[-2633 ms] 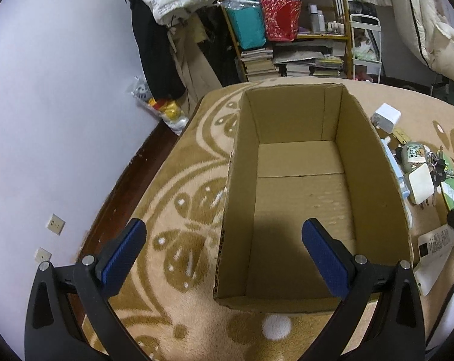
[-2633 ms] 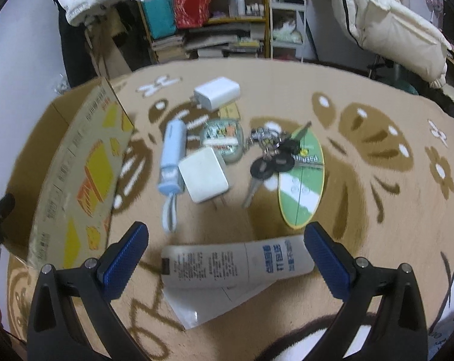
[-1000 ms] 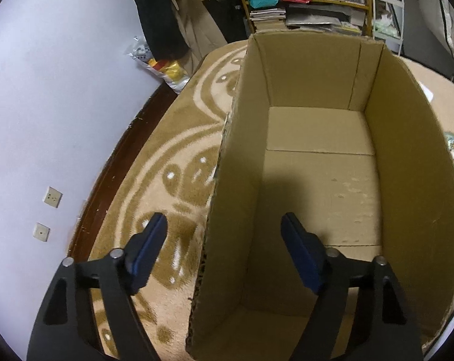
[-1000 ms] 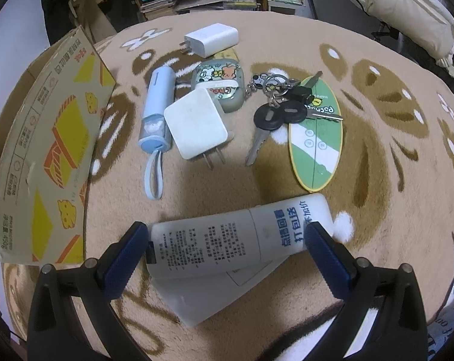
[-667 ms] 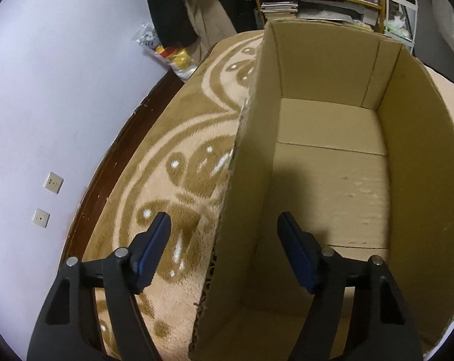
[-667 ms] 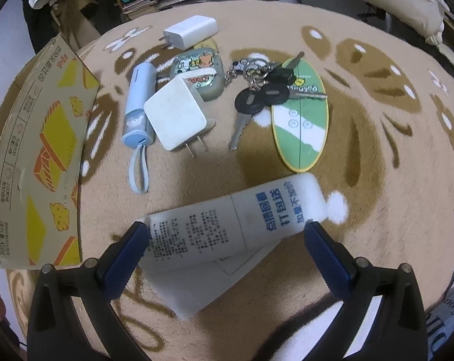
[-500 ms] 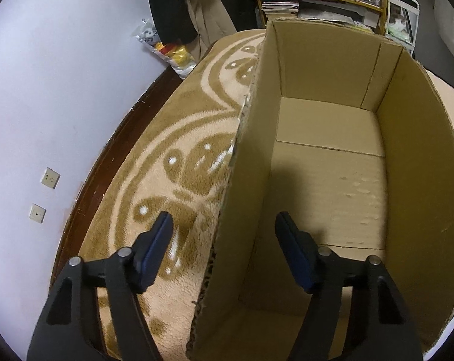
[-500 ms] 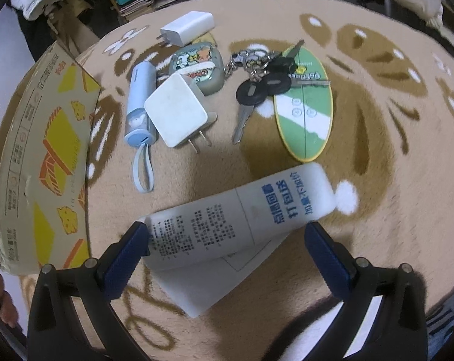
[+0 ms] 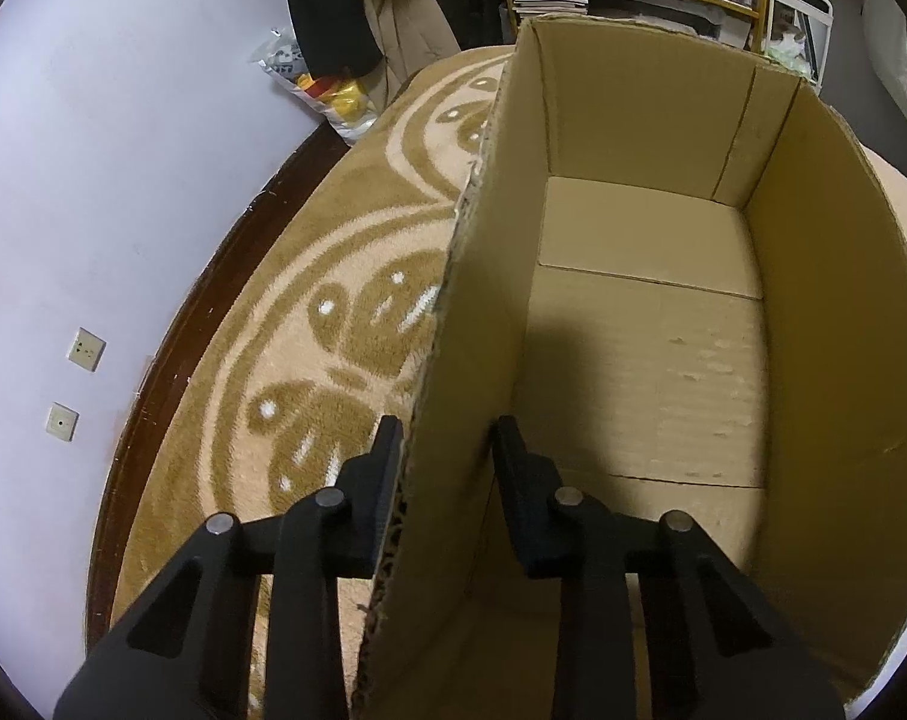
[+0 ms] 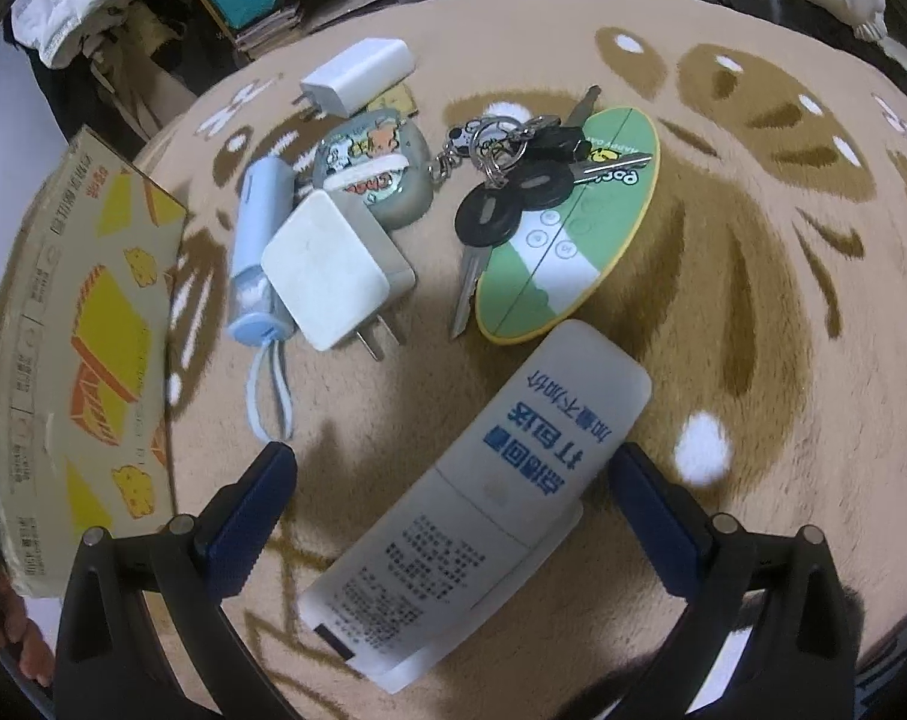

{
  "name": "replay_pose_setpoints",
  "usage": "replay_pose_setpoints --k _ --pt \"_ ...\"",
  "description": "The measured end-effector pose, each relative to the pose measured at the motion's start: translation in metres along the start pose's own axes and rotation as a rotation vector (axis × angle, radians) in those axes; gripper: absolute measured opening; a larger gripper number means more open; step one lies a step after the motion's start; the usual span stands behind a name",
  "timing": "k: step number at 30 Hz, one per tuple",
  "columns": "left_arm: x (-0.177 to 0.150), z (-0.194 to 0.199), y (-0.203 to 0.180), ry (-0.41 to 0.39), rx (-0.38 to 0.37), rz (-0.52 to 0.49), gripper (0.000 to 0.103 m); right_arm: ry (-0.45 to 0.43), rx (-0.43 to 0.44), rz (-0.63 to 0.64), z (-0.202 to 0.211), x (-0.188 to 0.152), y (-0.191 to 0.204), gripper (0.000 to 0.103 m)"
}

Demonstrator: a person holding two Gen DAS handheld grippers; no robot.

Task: Organize rigid objects
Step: 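Grasp the white TV remote with the right gripper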

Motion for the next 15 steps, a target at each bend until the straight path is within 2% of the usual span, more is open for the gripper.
replay_pose_setpoints --k 2,6,11,15 --pt "0.000 0.000 0.000 0.001 -0.003 0.001 0.028 -0.002 -0.030 0.016 -0.002 0.000 0.001 0.103" --pt "0.000 0.000 0.000 0.000 0.004 -0.005 0.029 -0.022 -0.062 0.036 0.003 0.000 0.001 0.084" --pt "0.000 -0.001 -0.002 0.004 0.012 -0.013 0.030 -0.020 -0.043 0.027 0.000 0.005 -0.003 0.071" --pt "-0.001 -0.001 -0.001 0.008 0.006 -0.008 0.030 -0.015 0.005 -0.008 -0.006 0.014 -0.008 0.069"
Point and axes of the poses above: each gripper's, at about its wrist camera, not at the fingertips, and z roughly against the way its jaws point, y to its left, x to its top, the point moved 6 cm from there along -z, roughly the way its jaws point, and after that the axes turned 2 degrees about -z, right-handed, at the moved point
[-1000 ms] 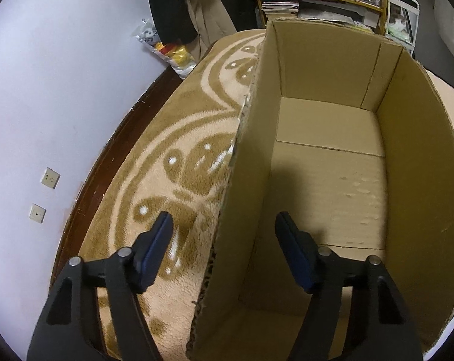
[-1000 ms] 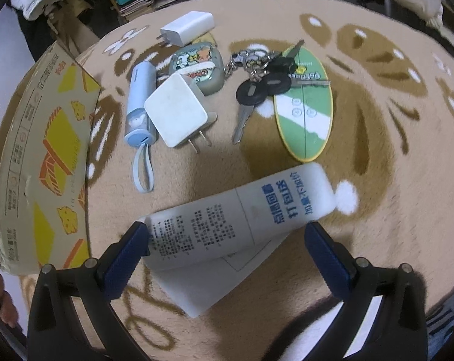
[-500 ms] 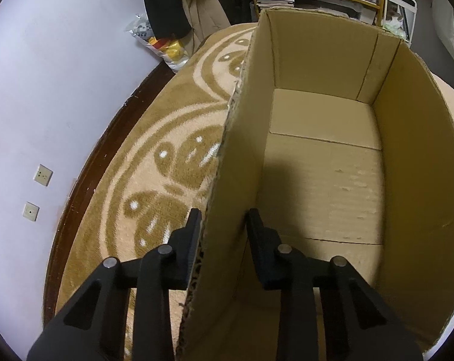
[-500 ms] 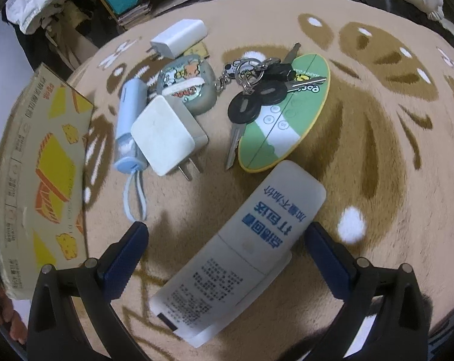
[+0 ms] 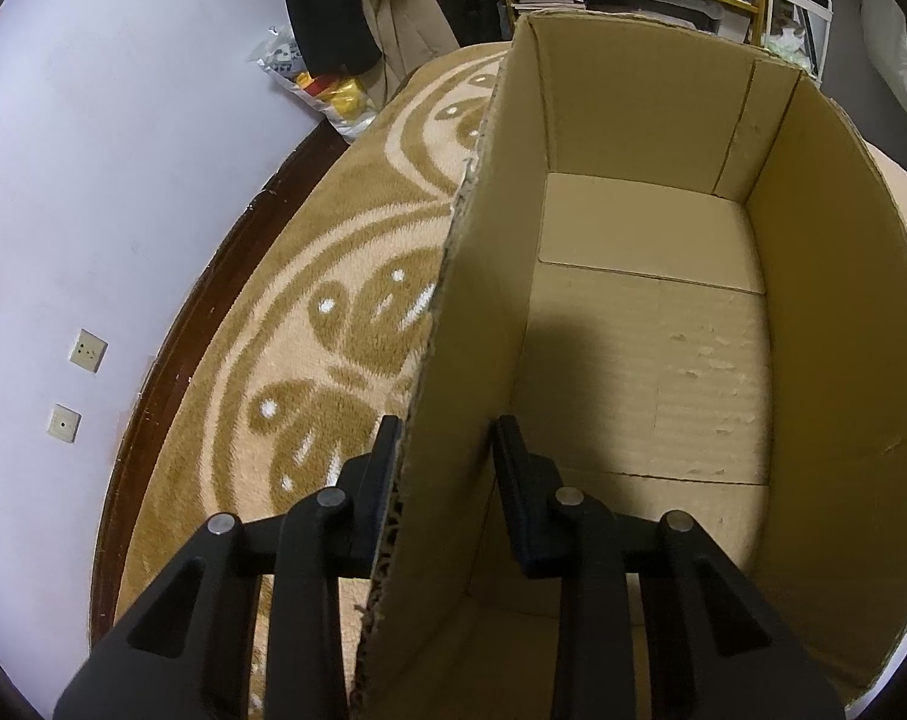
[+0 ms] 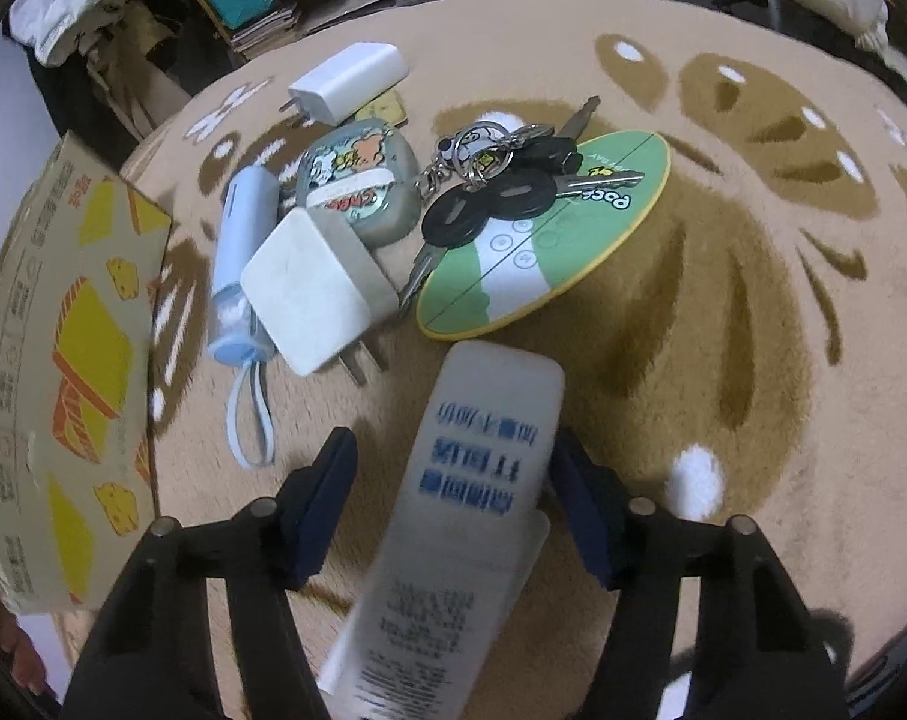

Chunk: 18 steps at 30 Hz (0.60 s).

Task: Organize rigid objects
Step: 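Grasp the white TV remote with the right gripper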

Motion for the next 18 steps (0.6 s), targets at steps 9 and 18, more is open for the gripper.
replay_pose_setpoints --k 9,18 --pt "-0.001 -0.001 -0.001 0.003 0.000 -0.014 0.030 -0.027 -0.025 0.019 0.000 0.003 0.002 0.046" --pt "0.000 -0.002 -0.002 0.008 0.002 -0.018 0.030 -0.087 -0.036 0.115 0.006 0.003 0.018 0.045"
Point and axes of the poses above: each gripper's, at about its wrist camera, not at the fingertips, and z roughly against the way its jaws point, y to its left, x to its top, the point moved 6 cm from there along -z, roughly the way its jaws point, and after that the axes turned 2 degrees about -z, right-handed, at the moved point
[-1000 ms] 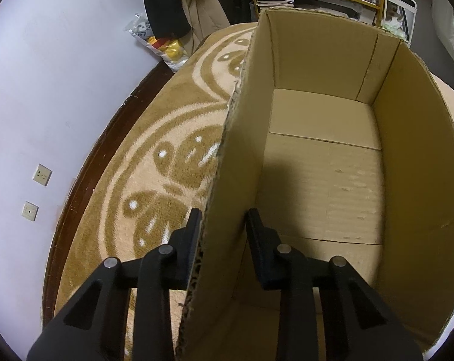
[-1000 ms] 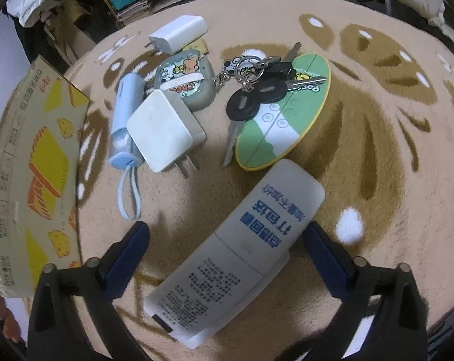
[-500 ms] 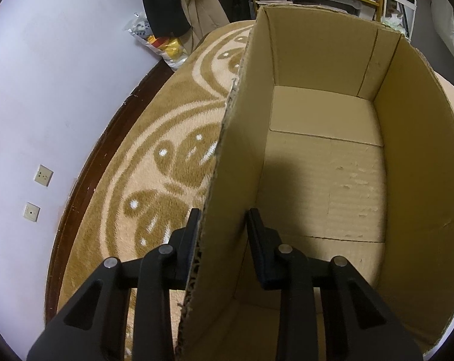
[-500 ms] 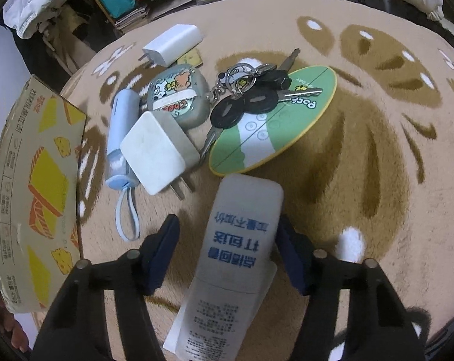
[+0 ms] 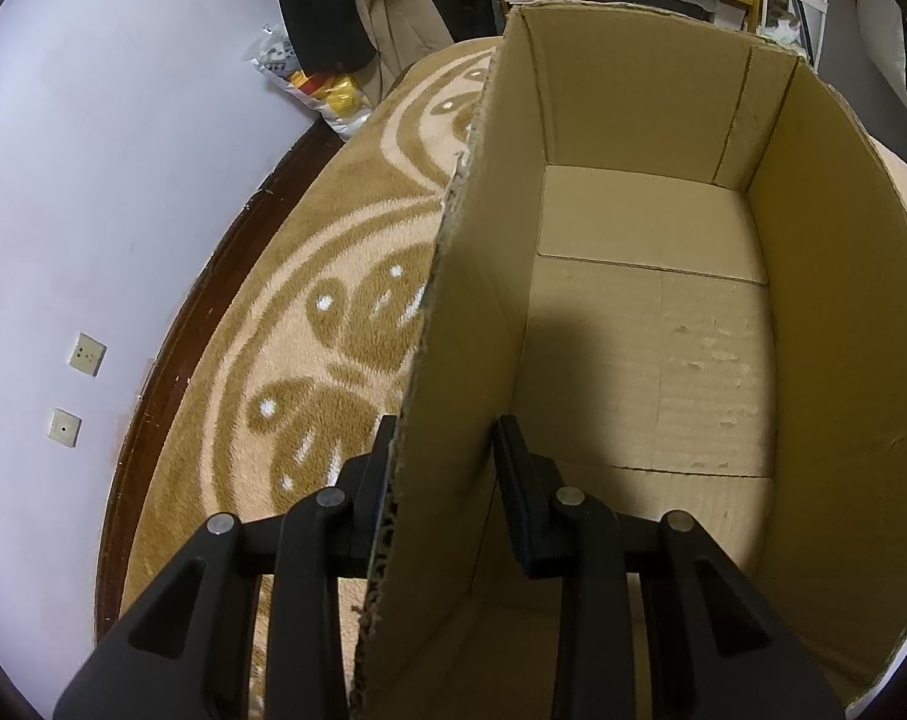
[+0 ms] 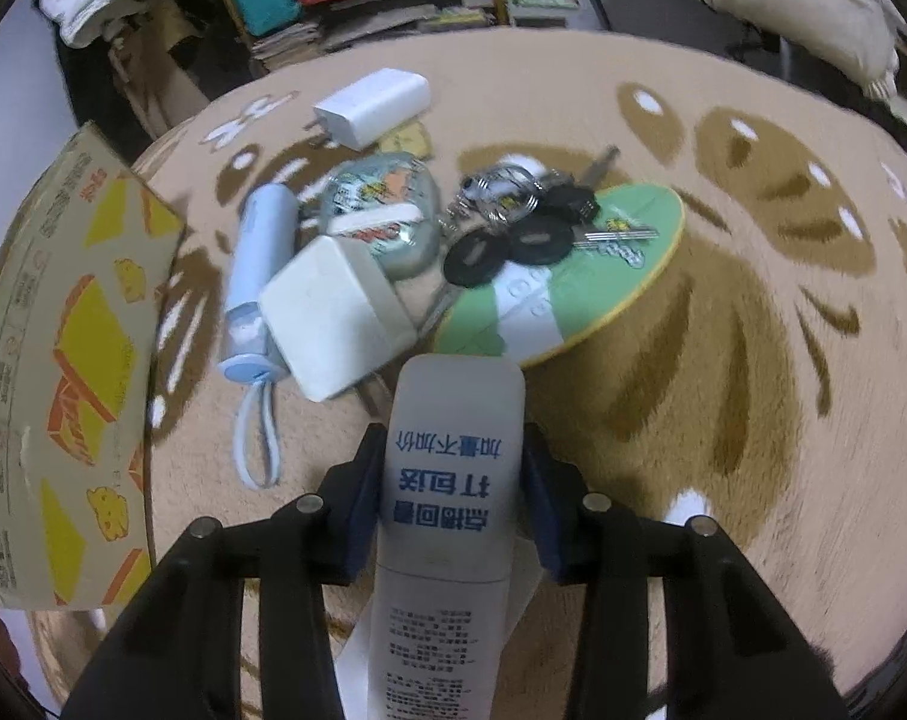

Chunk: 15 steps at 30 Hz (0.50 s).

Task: Organize rigid objects
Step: 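Grasp the white TV remote with the right gripper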

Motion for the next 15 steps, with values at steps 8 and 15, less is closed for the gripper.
replay_pose_setpoints --k 8,15 --pt "-0.001 -0.001 0.000 0.006 -0.004 -0.001 0.030 -0.062 -0.008 0.098 0.012 0.002 0.021 0.044" --pt "-0.001 -0.001 -0.001 0.007 0.000 -0.007 0.030 -0.181 0.029 0.095 0.037 0.011 0.027 0.044"
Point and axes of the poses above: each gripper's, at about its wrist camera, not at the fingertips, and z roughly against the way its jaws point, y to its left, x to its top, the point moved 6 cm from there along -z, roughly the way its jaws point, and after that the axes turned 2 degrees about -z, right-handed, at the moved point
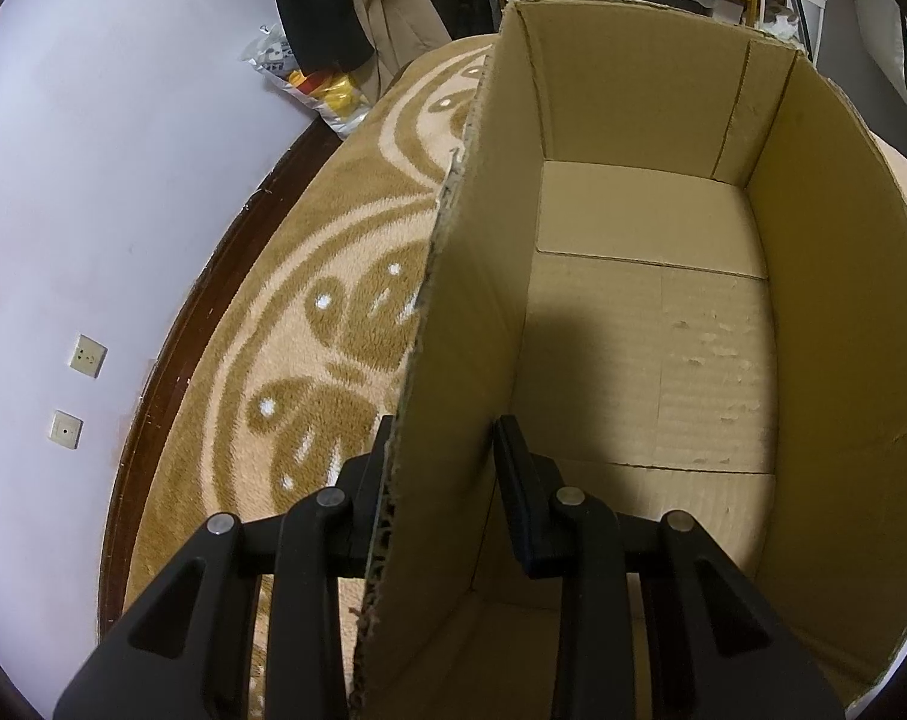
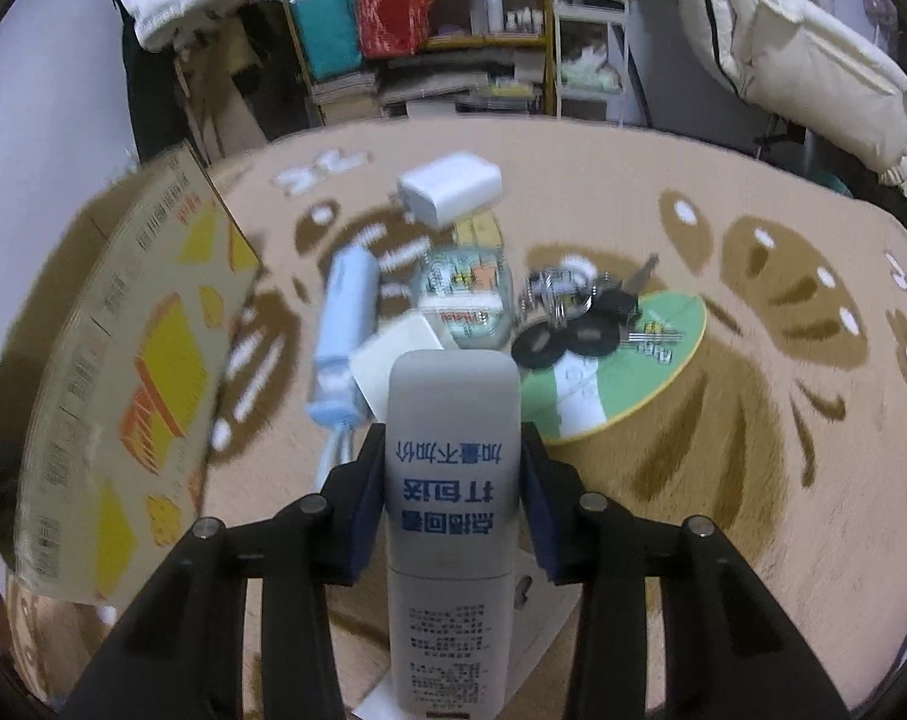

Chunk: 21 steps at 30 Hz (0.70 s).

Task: Organize rigid objects
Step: 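Grasp the white TV remote with the right gripper, then carry the remote into the box and release it with the right gripper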

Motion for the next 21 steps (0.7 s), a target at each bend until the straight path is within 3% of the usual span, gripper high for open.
replay_pose_setpoints --k 11,21 --pt "-0.002 -0.001 0.000 0.023 -0.012 0.001 0.028 -0.100 0.076 0.017 0.025 0.006 0.015 0.044" --pt "-0.004 -0.001 -0.003 0.027 -0.030 -0.009 0.020 -0.123 0.062 0.053 0.037 0.009 0.031 0.044"
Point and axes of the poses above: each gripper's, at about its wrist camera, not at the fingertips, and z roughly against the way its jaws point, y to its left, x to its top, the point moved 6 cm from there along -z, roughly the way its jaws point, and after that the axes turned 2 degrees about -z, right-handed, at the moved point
